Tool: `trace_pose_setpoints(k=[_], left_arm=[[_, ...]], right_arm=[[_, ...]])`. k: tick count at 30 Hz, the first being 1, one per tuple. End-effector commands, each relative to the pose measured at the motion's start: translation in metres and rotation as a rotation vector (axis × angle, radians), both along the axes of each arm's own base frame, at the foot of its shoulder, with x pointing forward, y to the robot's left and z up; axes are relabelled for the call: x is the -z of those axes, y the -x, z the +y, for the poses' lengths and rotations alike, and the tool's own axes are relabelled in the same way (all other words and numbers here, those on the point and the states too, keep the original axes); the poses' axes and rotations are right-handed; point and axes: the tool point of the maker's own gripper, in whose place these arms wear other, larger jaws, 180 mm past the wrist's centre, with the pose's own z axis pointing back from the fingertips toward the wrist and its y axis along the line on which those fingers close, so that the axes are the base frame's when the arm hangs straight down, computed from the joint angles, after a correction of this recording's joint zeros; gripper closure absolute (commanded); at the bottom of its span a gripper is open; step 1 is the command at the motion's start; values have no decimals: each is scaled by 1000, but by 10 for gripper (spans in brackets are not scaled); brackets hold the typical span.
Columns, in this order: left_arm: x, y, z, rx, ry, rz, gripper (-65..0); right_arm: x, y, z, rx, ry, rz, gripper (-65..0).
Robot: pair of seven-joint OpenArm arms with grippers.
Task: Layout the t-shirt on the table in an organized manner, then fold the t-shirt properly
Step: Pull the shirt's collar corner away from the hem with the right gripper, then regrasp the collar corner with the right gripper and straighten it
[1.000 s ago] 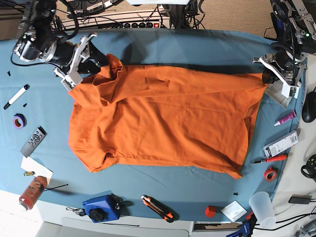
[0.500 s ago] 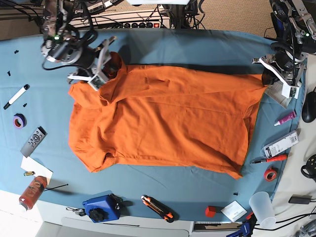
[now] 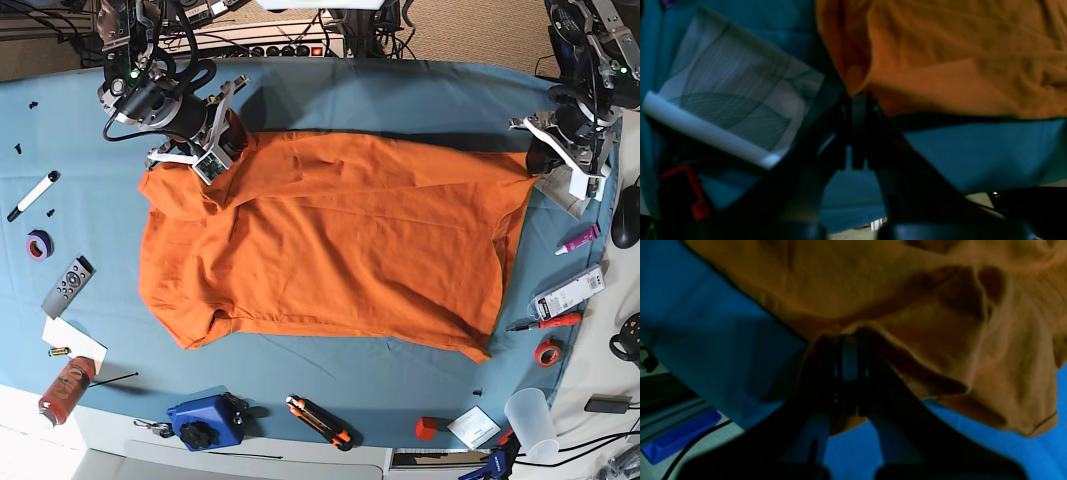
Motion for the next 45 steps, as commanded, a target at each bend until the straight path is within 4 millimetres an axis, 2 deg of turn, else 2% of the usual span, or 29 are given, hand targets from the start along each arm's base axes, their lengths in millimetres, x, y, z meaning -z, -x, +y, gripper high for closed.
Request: trace_pose_setpoints(k=[1, 4, 7, 10, 13, 19, 22, 27, 29, 32, 35, 42, 43, 45], left_arm=[[-11, -5, -1, 23, -12, -48, 0], [-11, -5, -2, 46, -20, -53, 0], [-11, -5, -2, 46, -20, -54, 0], [-11, -5, -2, 46, -20, -54, 0], [-11, -5, -2, 45, -20, -55, 0], [-12, -6, -1, 42, -26, -60, 0], [-7, -3, 3, 37, -53, -32, 0], [1, 7, 9, 22, -82, 20, 0], [5, 13, 9, 23, -81, 39, 0], [12, 24, 9, 26, -81, 77, 0], [17, 32, 8, 28, -78, 99, 0], [13, 30, 1, 35, -36, 71, 0], [13, 30, 1, 37, -31, 71, 0], [13, 30, 1, 37, -30, 71, 0]], right_arm=[[-8, -5, 1, -5, -8, -32, 0], [-13, -5, 6, -11, -33, -37, 0], [-30, -4, 15, -22, -77, -77, 0], [-48, -1, 12, 0, -81, -127, 0], [-58, 11, 8, 24, -109, -125, 0], [-50, 50, -5, 16, -137, -2, 0], [-51, 52, -25, 95, -124, -6, 0], [-43, 95, -9, 22, -209, 181, 0], [-46, 94, -13, 44, -219, 156, 0], [-54, 84, -31, 121, -212, 98, 0], [-59, 85, -45, 159, -206, 103, 0], [-61, 84, -49, 167, -196, 99, 0], [-60, 85, -50, 167, -193, 105, -29], [-58, 87, -51, 167, -185, 116, -168]])
